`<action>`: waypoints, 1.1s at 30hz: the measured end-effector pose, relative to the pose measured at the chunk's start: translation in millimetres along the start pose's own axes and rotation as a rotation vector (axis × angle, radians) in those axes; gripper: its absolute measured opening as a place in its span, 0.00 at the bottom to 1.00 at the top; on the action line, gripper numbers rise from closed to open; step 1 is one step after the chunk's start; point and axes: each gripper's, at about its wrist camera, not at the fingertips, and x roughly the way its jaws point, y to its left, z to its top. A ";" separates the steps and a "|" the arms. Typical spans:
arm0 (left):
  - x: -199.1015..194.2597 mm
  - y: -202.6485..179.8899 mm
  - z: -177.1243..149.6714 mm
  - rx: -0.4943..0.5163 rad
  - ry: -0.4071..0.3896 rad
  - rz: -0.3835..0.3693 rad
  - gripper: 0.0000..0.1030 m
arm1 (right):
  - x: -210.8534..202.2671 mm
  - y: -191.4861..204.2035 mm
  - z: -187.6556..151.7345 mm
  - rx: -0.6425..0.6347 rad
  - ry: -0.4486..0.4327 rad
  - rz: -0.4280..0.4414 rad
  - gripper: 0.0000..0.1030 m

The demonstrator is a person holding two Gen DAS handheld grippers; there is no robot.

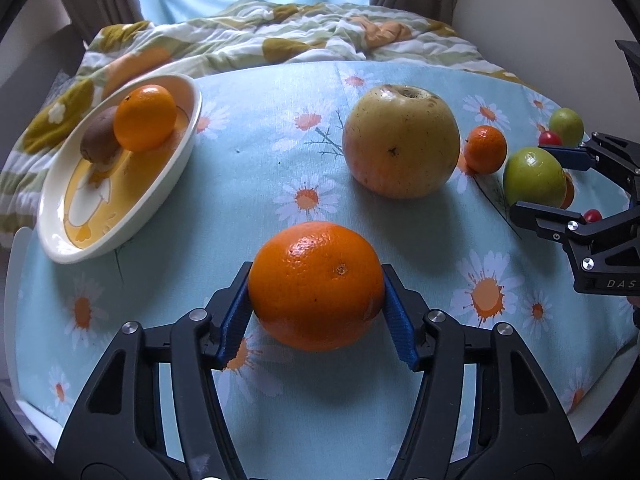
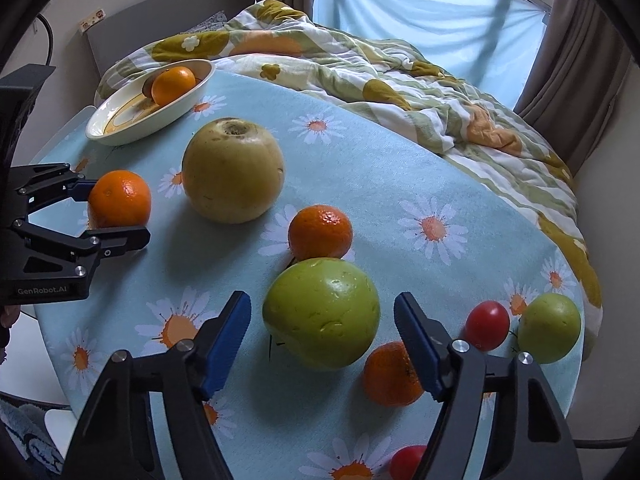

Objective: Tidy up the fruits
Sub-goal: 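Grasp the orange with the left tool while the right tool grasps the green pomelo, then carry the orange into the bowl and open the left tool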

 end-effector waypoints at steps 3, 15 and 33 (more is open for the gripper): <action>-1.0 0.2 -1.8 -0.007 -0.002 0.002 0.64 | 1.0 -0.6 0.1 -0.011 -0.002 -0.002 0.63; -16.5 -2.9 -6.5 -0.020 -0.013 -0.007 0.64 | -10.7 6.7 -0.7 -0.037 -0.026 0.018 0.51; -91.6 27.8 10.0 -0.095 -0.122 -0.011 0.64 | -73.0 35.7 34.9 0.052 -0.091 0.053 0.51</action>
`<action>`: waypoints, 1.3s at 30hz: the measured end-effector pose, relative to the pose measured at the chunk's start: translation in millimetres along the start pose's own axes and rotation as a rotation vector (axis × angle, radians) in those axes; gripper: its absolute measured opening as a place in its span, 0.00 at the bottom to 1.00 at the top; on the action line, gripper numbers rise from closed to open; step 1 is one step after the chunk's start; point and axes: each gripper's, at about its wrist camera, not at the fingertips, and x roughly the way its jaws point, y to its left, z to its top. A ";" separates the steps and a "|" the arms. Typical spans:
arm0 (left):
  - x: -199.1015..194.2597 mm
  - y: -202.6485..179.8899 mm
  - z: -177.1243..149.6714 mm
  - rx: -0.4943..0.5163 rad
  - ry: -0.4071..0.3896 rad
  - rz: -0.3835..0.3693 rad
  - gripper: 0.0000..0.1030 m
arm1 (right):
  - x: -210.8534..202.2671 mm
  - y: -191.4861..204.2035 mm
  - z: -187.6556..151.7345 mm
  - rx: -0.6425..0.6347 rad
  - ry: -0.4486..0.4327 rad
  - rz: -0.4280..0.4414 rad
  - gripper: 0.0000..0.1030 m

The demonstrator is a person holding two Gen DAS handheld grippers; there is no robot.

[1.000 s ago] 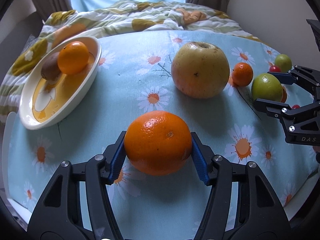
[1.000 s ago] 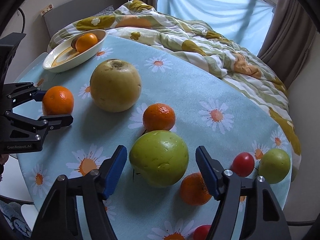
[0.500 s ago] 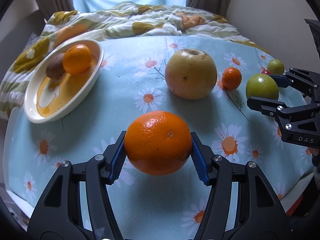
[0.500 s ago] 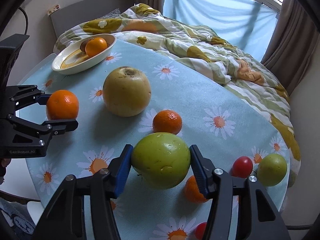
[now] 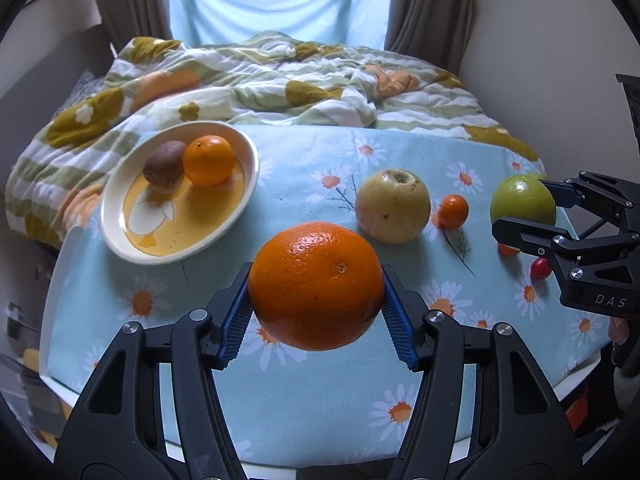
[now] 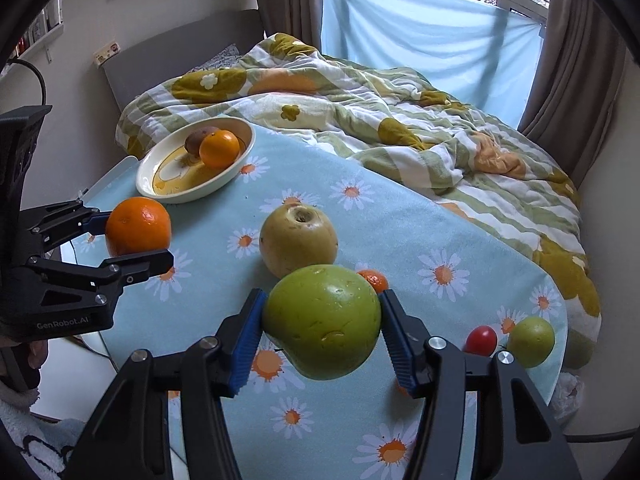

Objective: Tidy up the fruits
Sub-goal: 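Carry the orange into the bowl and open the left tool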

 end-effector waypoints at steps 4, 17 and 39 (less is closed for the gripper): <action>-10.2 20.1 10.1 0.006 -0.016 0.004 0.64 | -5.2 12.4 13.5 0.032 -0.006 0.002 0.51; -12.4 109.2 37.2 0.011 -0.028 -0.035 0.64 | 12.0 69.4 67.3 0.096 -0.007 0.013 0.51; 73.8 211.9 70.9 0.141 0.051 -0.127 0.64 | 93.7 126.6 125.1 0.246 0.028 -0.040 0.51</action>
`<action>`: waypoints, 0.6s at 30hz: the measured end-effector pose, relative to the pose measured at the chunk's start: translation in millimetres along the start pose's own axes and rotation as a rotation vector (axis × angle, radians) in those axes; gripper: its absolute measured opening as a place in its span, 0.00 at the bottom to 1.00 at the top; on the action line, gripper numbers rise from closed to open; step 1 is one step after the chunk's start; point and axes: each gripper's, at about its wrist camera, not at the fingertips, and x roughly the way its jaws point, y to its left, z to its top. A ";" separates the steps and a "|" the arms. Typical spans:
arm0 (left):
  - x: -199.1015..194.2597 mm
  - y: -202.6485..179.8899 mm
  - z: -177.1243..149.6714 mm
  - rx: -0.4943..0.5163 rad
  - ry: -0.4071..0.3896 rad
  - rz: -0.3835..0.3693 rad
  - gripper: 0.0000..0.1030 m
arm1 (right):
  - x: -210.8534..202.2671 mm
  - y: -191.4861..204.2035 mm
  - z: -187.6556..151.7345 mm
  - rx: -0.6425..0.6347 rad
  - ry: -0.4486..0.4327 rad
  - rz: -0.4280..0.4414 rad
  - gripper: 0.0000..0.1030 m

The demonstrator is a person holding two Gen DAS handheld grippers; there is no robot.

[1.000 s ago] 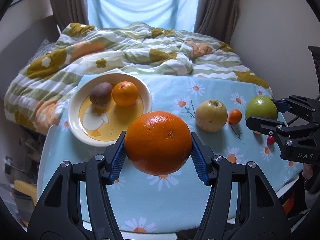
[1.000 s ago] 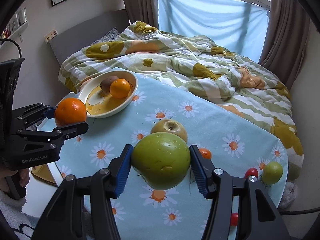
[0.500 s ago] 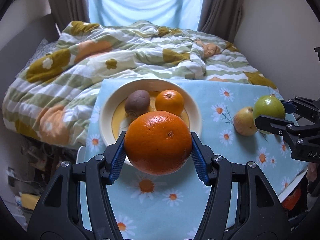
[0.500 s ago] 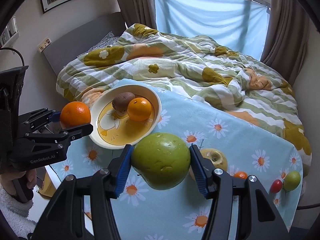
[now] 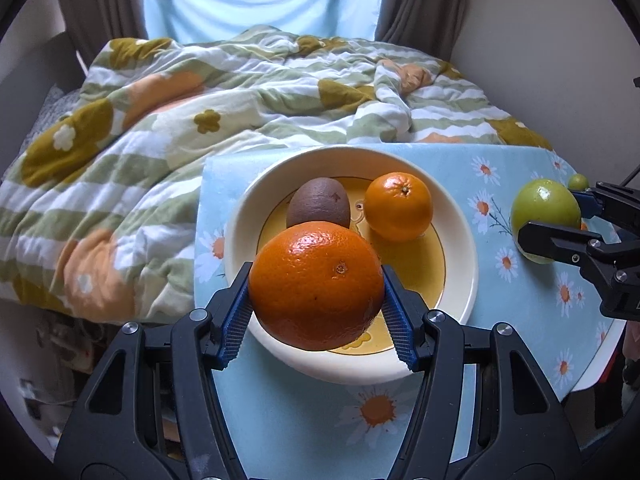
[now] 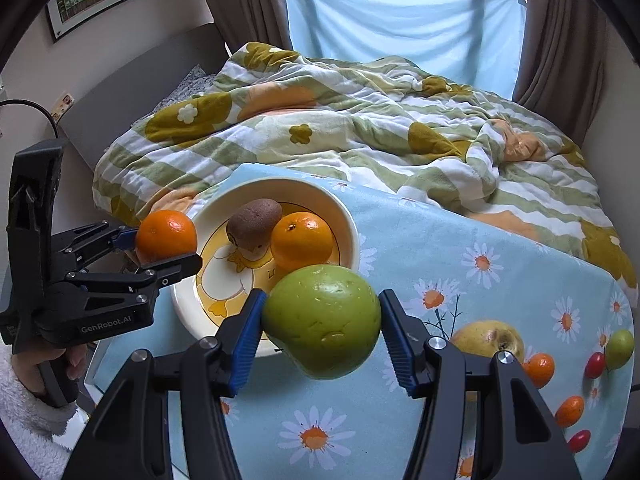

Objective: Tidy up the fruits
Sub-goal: 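Carry the orange into the bowl and open the left tool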

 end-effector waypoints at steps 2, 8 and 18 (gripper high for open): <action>8.7 4.0 0.2 0.020 0.012 -0.008 0.64 | 3.7 0.9 0.3 0.019 -0.001 -0.010 0.51; 26.7 5.2 0.1 0.096 0.034 -0.017 0.64 | 11.8 0.4 -1.0 0.077 0.004 -0.032 0.51; 33.4 9.2 -0.7 0.102 0.050 -0.018 0.84 | 11.2 -3.4 -2.7 0.110 0.004 -0.051 0.51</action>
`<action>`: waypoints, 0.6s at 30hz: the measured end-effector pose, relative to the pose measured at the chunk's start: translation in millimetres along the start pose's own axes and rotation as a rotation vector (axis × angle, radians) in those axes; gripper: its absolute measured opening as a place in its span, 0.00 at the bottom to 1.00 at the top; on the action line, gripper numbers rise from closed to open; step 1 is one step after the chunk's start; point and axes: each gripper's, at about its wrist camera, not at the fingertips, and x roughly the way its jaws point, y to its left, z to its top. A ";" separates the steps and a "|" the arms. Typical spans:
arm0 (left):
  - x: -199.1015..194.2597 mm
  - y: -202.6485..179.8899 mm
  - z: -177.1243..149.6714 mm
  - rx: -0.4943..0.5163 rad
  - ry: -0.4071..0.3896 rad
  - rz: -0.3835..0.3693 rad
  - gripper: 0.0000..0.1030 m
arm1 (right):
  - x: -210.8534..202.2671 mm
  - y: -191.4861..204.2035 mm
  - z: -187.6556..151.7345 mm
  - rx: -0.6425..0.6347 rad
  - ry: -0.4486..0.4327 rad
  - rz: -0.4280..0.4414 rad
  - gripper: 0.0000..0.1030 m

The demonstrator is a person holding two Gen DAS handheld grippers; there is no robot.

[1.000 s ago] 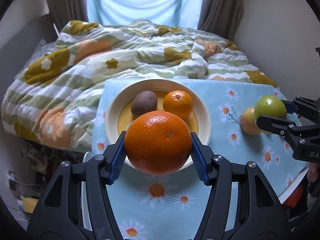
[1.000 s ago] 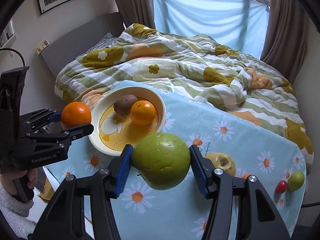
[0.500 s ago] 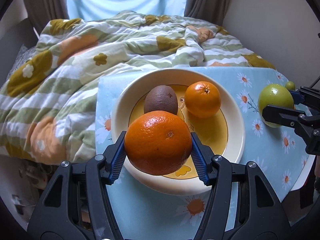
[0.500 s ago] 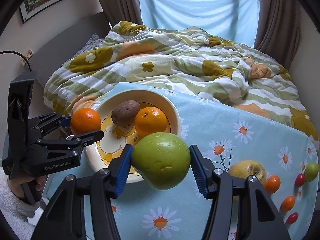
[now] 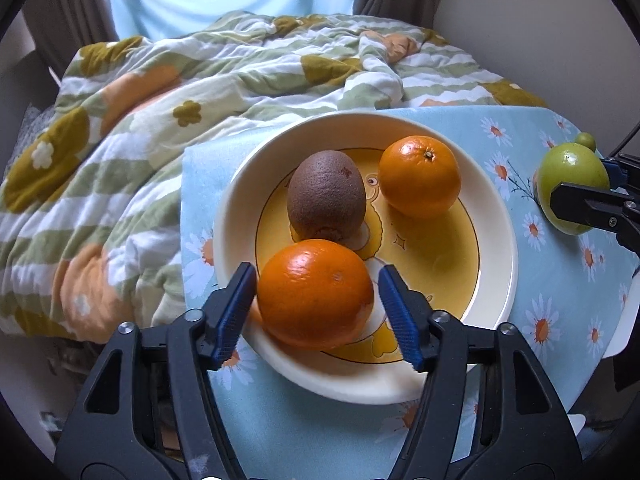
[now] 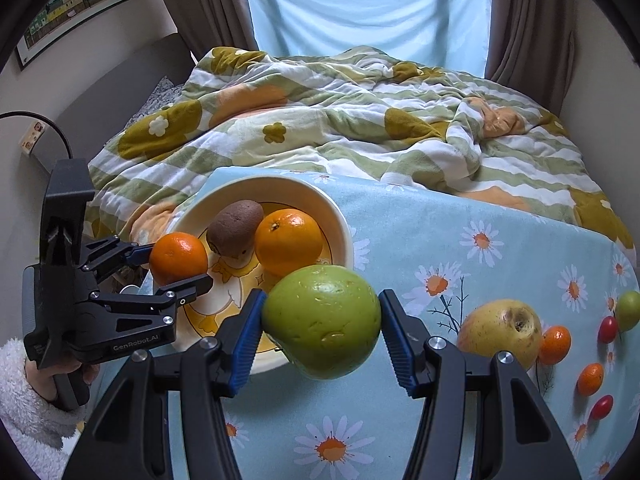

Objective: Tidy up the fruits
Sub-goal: 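Carry the orange into the bowl and open the left tool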

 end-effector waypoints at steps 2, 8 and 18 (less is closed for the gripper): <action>-7.6 -0.9 2.5 -0.001 -0.033 -0.008 1.00 | -0.6 -1.2 0.4 0.000 0.000 0.001 0.51; -18.6 -1.0 3.8 -0.032 -0.027 0.015 1.00 | -3.6 -1.7 3.1 -0.020 -0.001 0.009 0.51; -44.9 -3.4 -16.8 -0.109 -0.005 0.053 1.00 | -6.0 5.8 16.7 -0.097 0.001 0.065 0.51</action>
